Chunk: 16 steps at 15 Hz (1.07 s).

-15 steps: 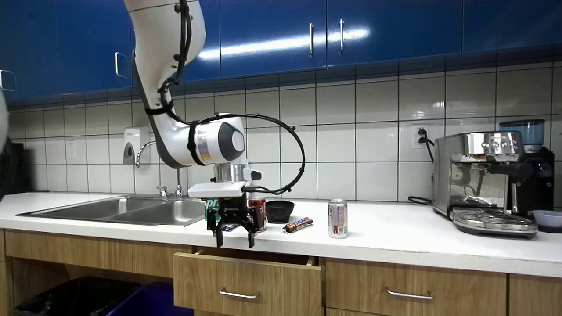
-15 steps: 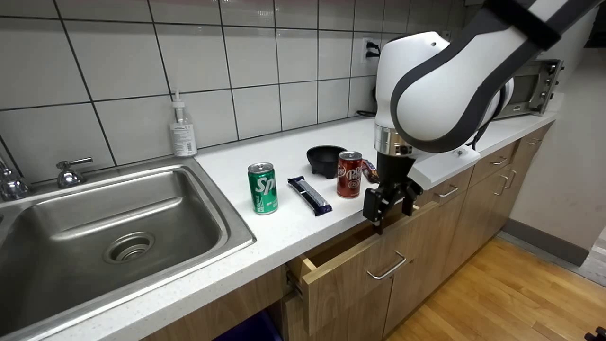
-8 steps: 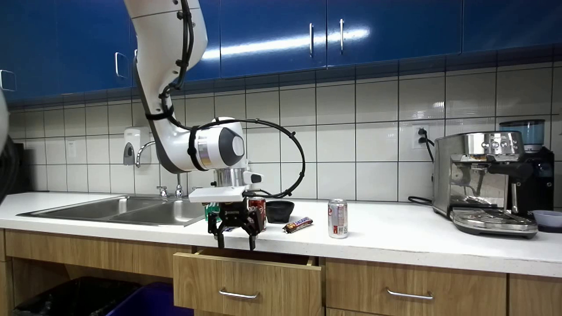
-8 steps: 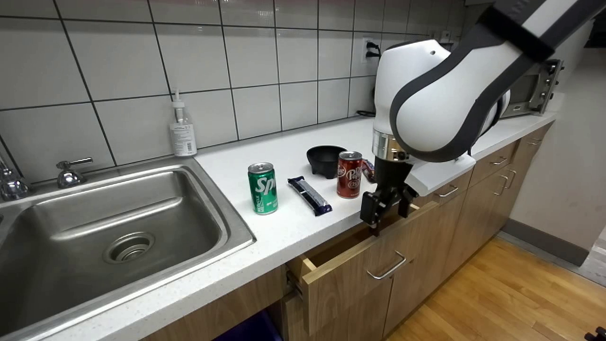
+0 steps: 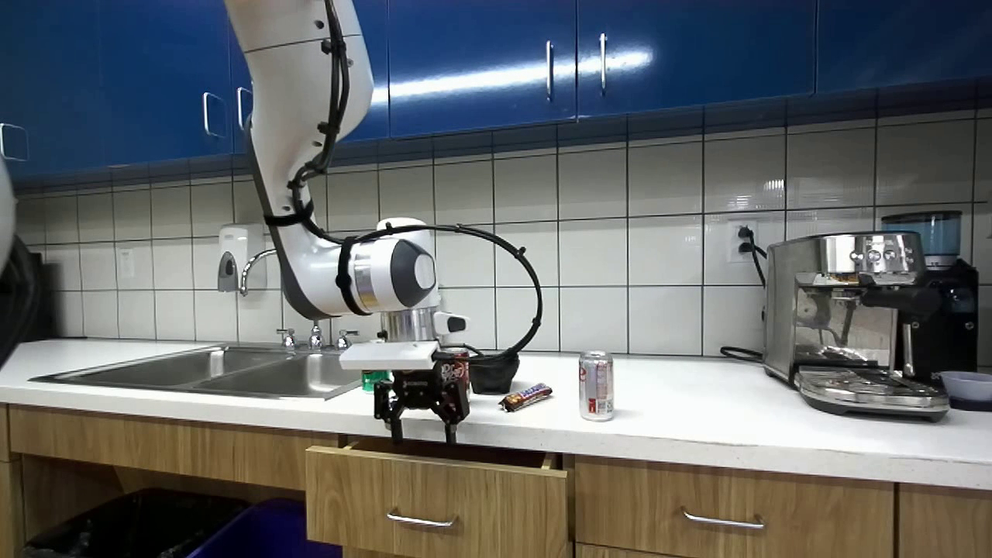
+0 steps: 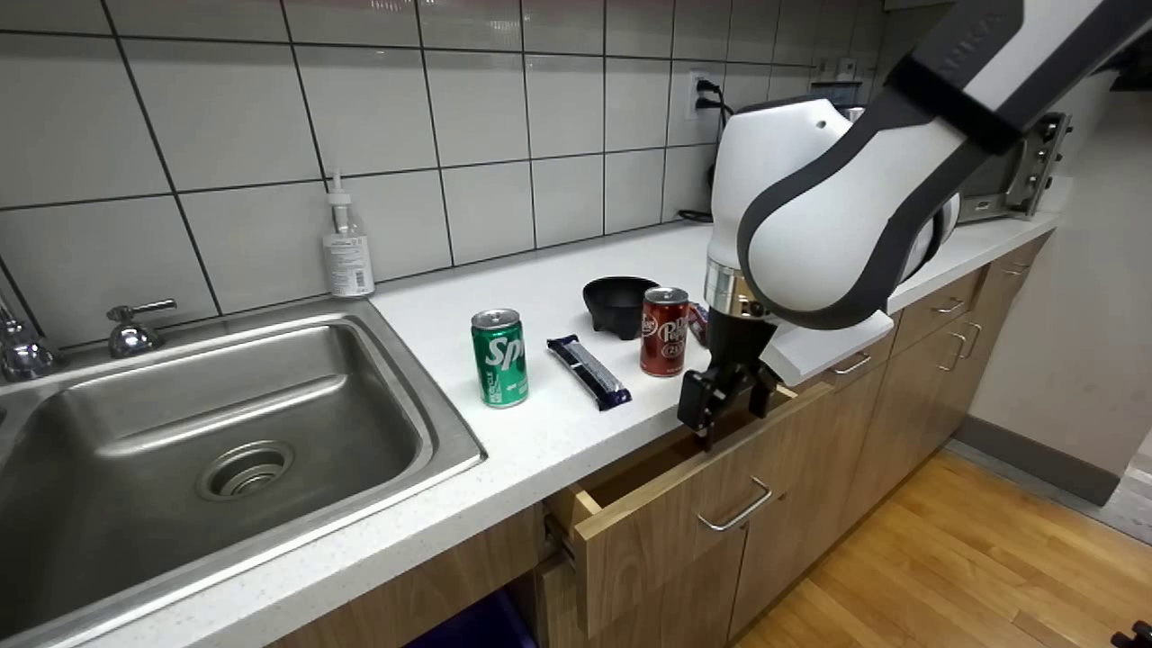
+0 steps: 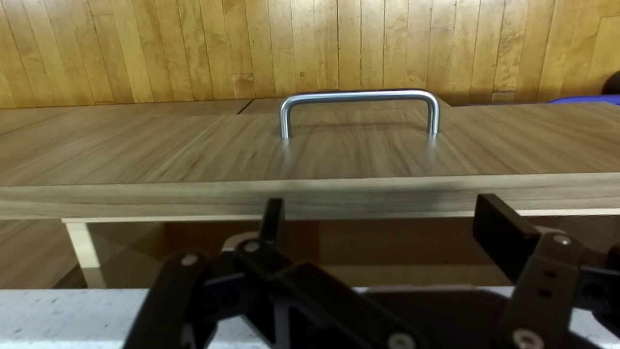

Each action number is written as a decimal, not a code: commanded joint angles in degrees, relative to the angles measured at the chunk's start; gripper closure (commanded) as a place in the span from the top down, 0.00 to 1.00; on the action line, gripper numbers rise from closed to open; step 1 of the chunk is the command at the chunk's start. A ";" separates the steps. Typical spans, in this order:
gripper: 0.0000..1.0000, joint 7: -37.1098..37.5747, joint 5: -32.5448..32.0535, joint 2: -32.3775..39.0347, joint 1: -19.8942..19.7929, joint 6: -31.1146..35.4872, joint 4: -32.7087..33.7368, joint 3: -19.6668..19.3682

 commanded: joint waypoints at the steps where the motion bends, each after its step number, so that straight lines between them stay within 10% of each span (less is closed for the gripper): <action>1: 1.00 1.27 0.94 1.91 0.02 1.56 1.83 -0.09; 16: 1.00 0.09 2.63 7.37 0.03 3.27 6.54 -0.03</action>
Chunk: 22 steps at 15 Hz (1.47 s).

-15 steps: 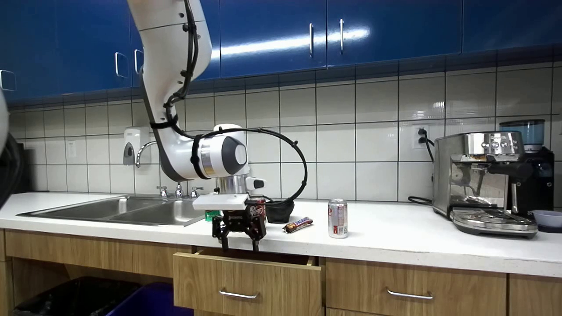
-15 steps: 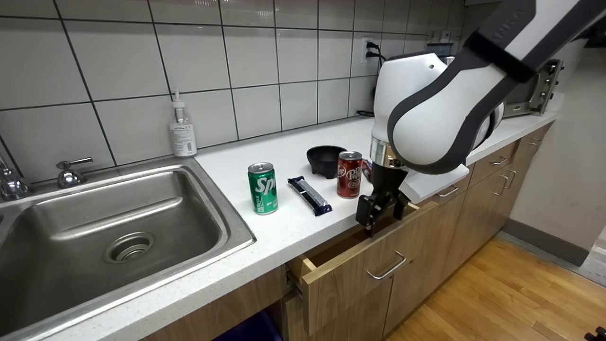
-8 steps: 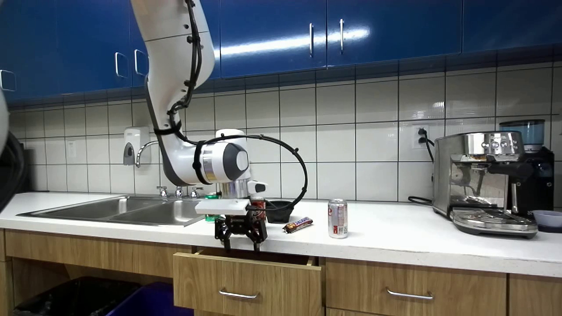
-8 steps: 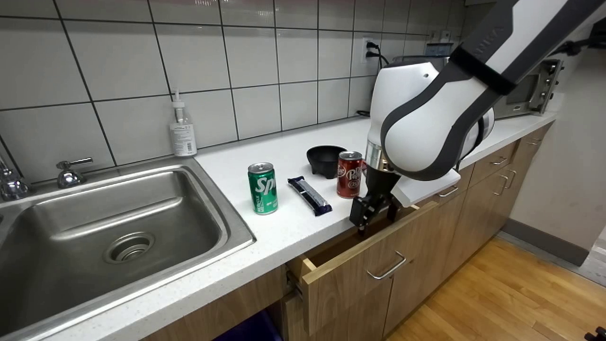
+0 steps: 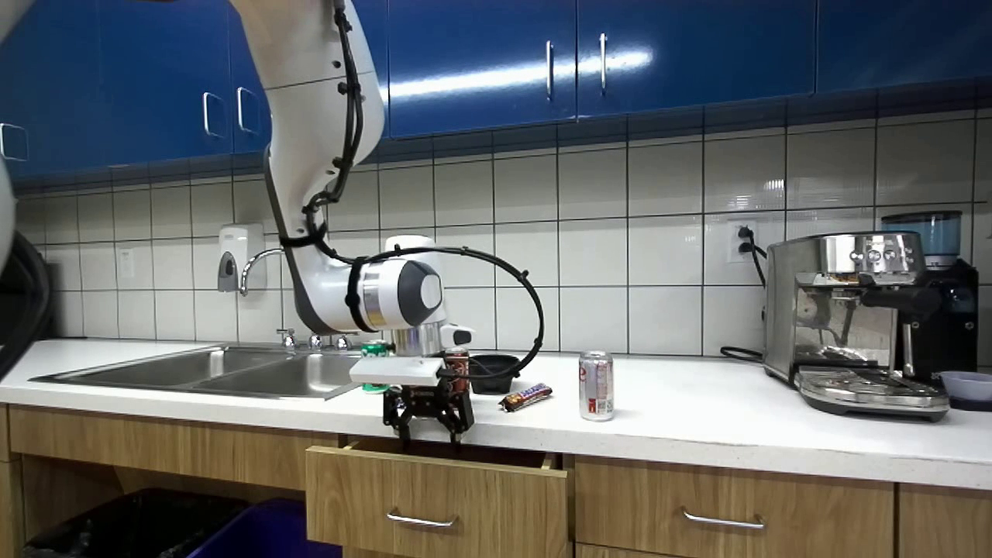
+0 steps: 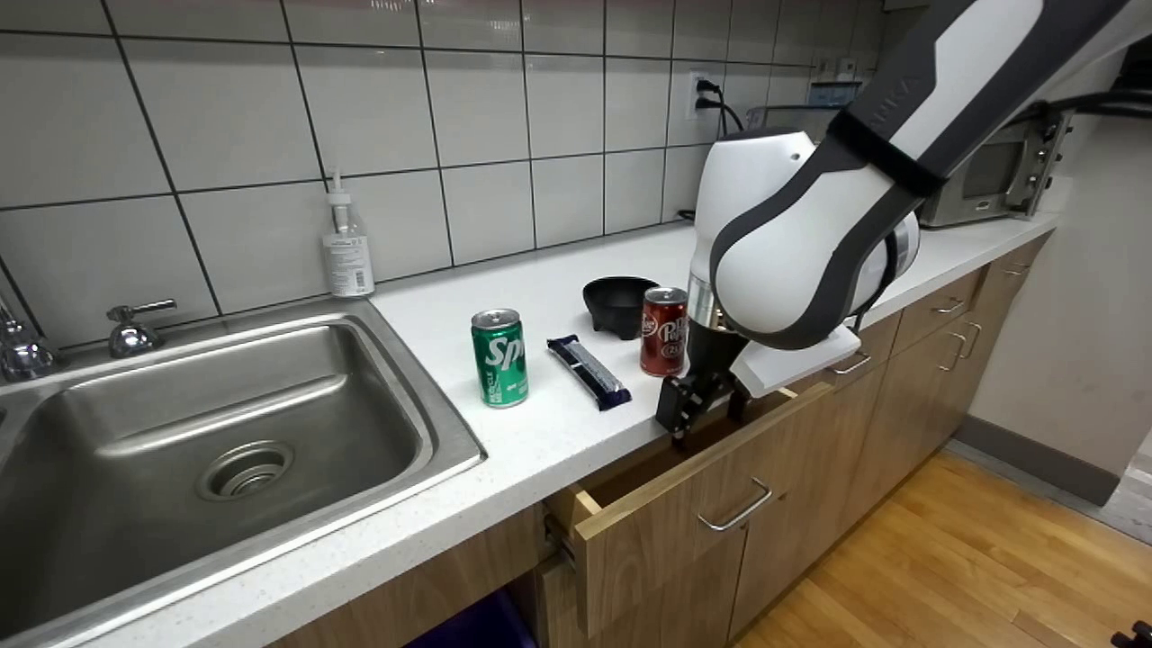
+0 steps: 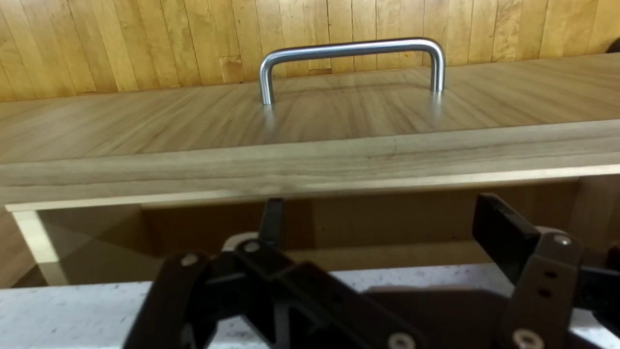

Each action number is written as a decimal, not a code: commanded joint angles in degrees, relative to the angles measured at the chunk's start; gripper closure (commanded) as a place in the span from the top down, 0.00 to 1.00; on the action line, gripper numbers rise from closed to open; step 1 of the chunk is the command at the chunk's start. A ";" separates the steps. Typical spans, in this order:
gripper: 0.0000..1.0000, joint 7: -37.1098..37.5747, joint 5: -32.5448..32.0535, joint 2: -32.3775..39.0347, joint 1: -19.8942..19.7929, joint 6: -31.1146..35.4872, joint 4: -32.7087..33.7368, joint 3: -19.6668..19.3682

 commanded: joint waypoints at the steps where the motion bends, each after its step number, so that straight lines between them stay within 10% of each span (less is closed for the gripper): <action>1: 1.00 -0.21 0.36 2.04 0.05 -0.08 2.44 0.06; 22: 1.00 -2.00 1.19 1.18 -0.41 -12.94 3.89 0.94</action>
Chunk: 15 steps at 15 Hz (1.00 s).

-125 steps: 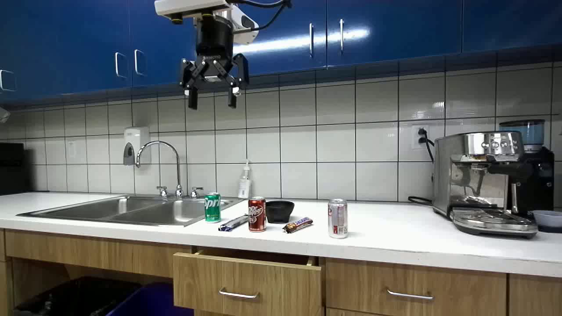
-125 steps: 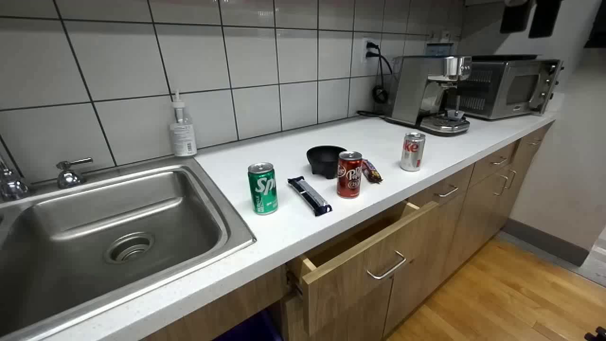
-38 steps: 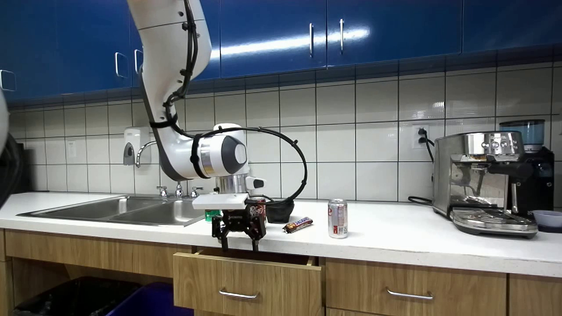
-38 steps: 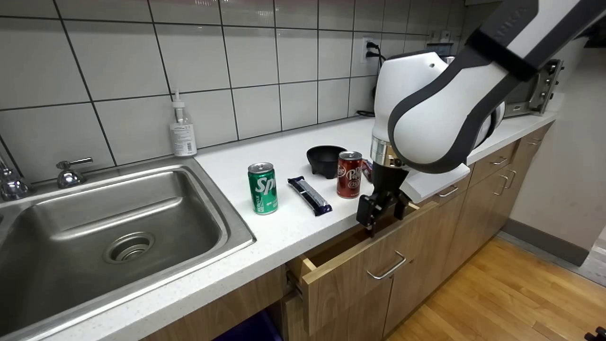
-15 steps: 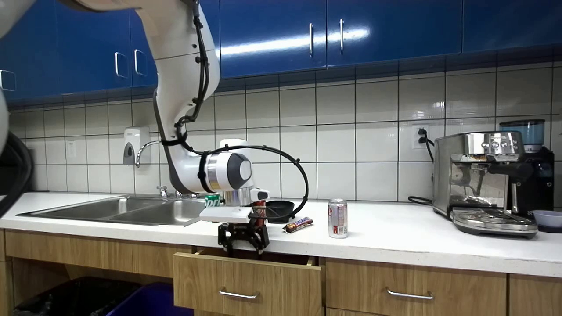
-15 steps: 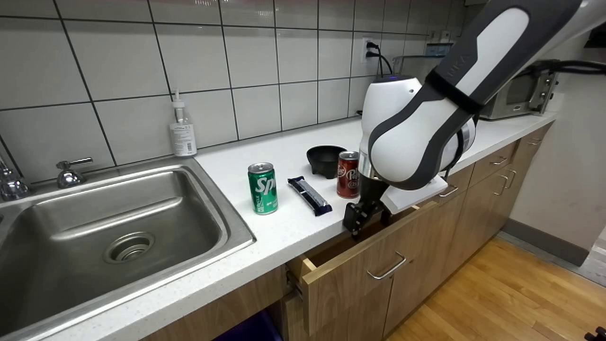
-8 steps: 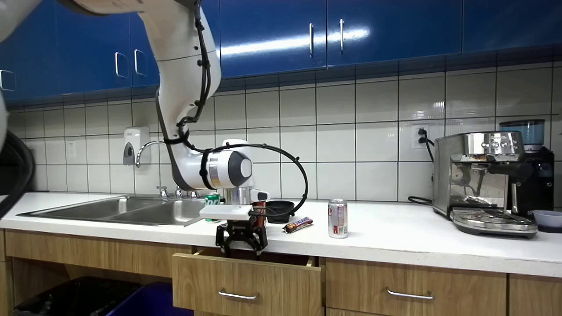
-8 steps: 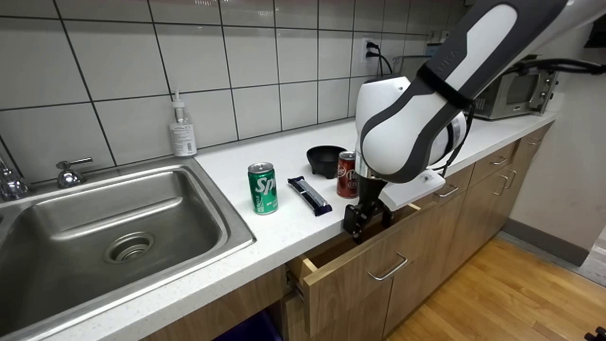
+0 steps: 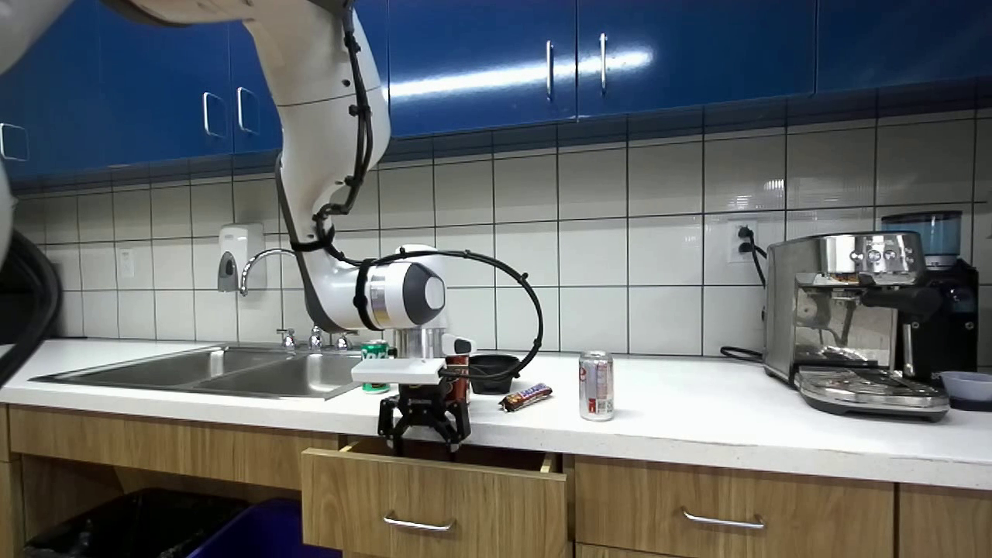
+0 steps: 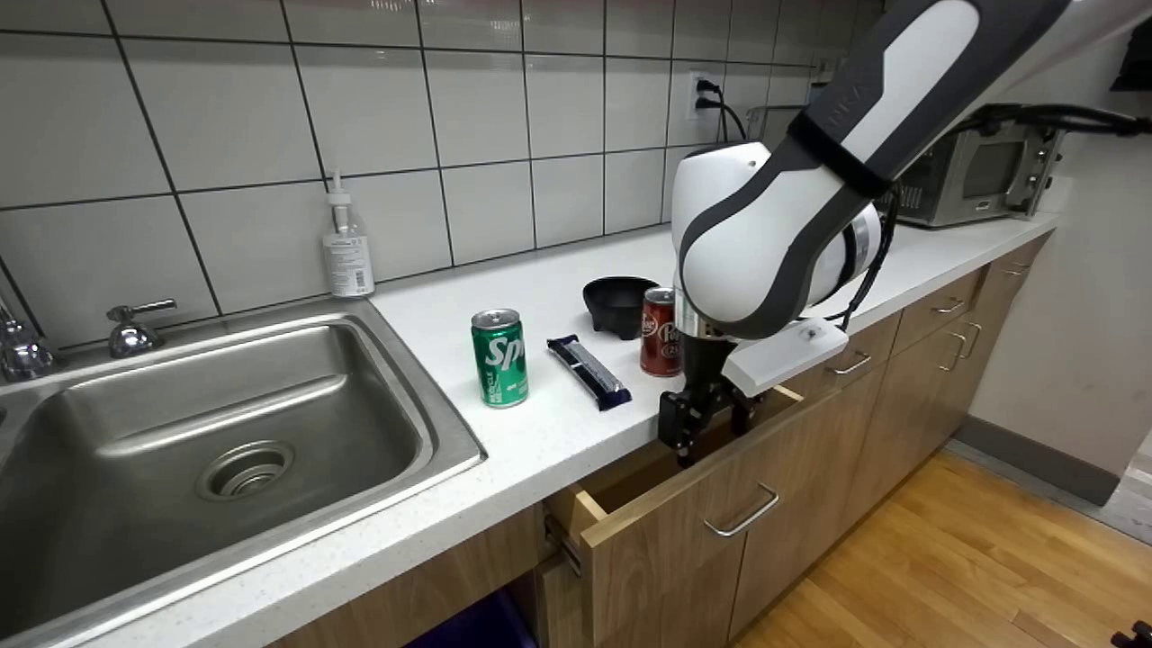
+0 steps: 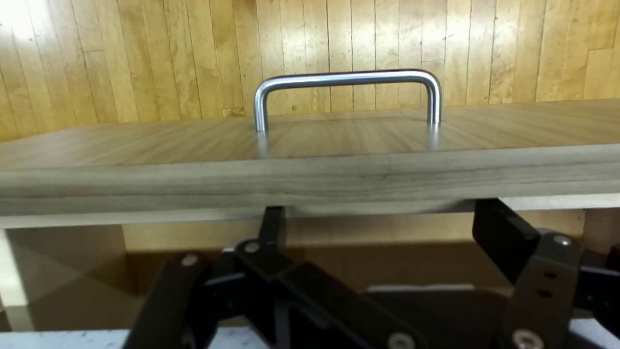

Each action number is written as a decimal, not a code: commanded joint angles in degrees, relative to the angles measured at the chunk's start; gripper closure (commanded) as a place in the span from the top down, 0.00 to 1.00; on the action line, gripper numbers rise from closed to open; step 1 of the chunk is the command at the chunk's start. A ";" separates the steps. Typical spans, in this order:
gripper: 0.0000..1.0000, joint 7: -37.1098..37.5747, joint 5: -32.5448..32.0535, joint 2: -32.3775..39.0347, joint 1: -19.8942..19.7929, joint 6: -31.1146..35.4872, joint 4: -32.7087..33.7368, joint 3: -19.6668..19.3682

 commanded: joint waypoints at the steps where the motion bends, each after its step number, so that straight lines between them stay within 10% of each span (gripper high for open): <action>1: 1.00 0.81 -0.16 -2.36 0.23 -1.68 -2.05 -0.29; 15: 1.00 4.03 -0.85 -7.86 1.55 2.59 -10.91 -1.15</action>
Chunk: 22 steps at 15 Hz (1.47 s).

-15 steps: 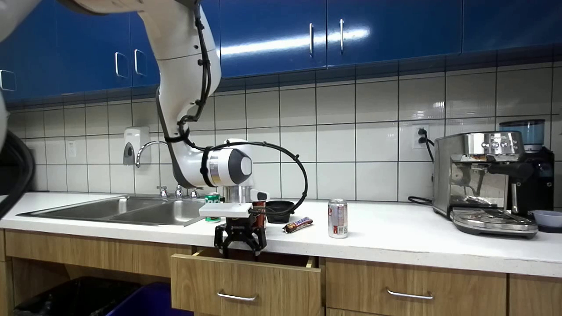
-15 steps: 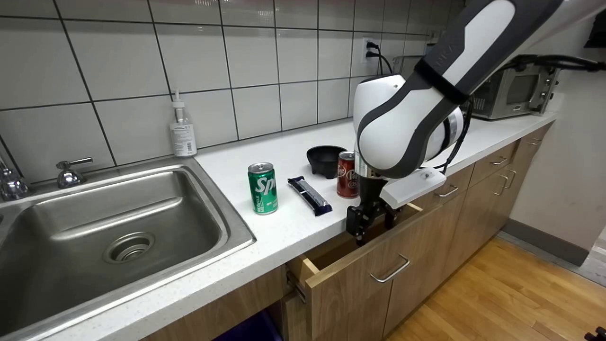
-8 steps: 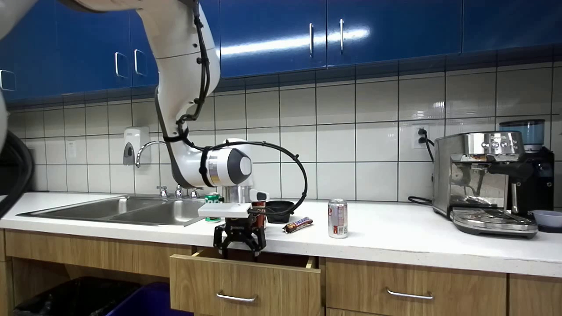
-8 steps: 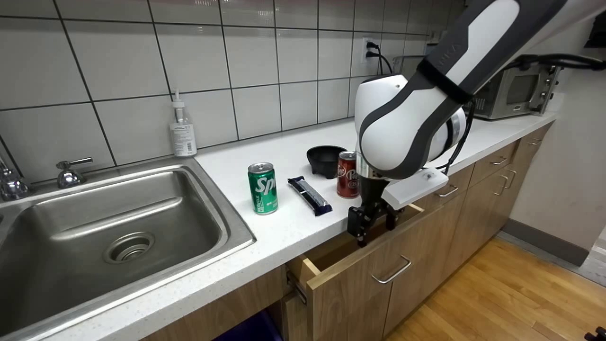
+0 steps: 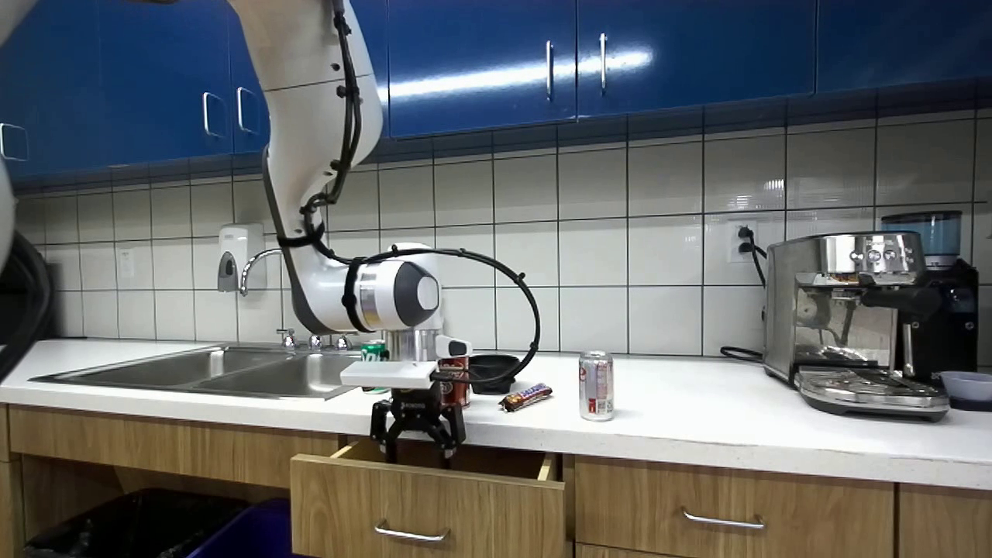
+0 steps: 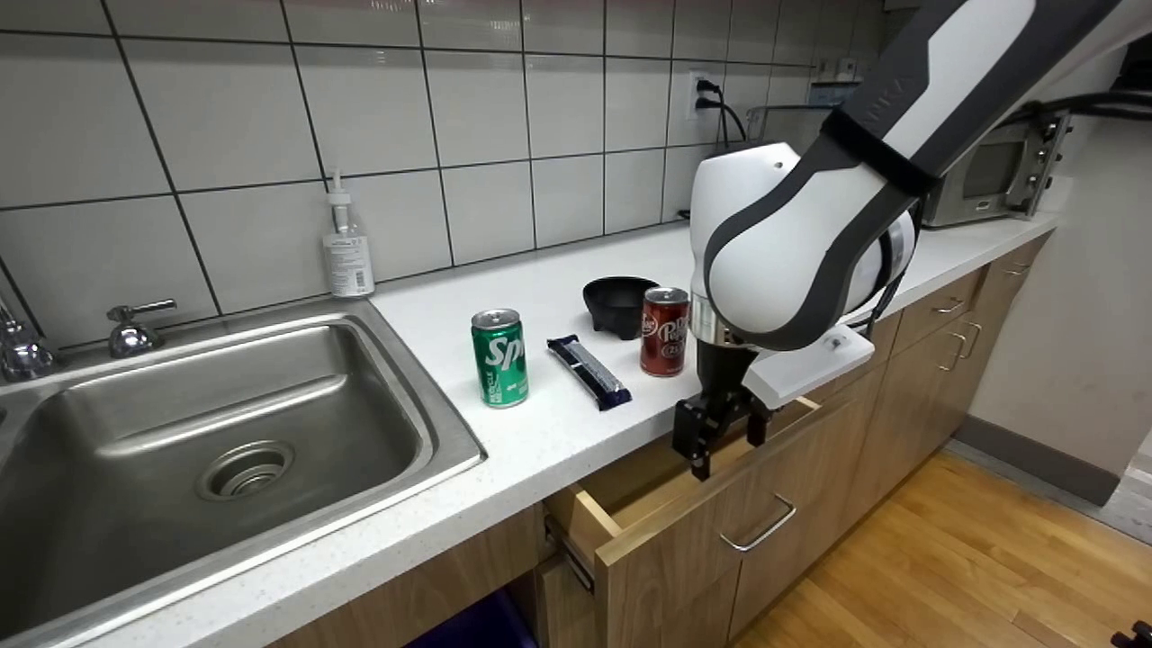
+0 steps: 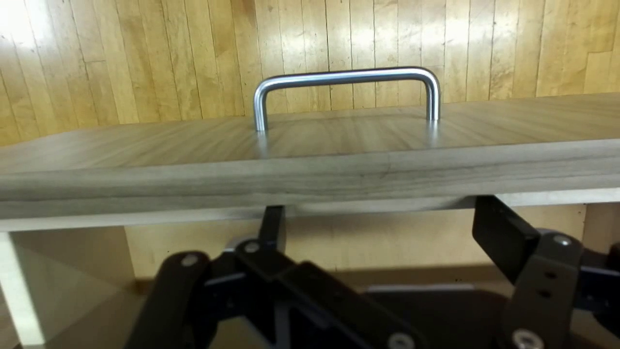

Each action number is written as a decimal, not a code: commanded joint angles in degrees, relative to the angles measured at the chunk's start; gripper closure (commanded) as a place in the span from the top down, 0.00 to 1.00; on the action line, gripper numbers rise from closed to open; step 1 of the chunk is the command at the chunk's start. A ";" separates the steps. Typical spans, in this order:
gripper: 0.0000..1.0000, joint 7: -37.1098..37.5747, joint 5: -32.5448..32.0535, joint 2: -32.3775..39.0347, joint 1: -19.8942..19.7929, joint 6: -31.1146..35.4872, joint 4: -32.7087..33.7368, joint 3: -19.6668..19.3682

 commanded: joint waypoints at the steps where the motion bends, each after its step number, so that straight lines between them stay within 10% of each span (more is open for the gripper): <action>1: 1.00 3.27 -0.87 -5.23 1.37 0.15 -6.21 -0.93; 22: 1.00 9.11 -3.32 -14.78 3.65 -1.98 -13.89 -1.21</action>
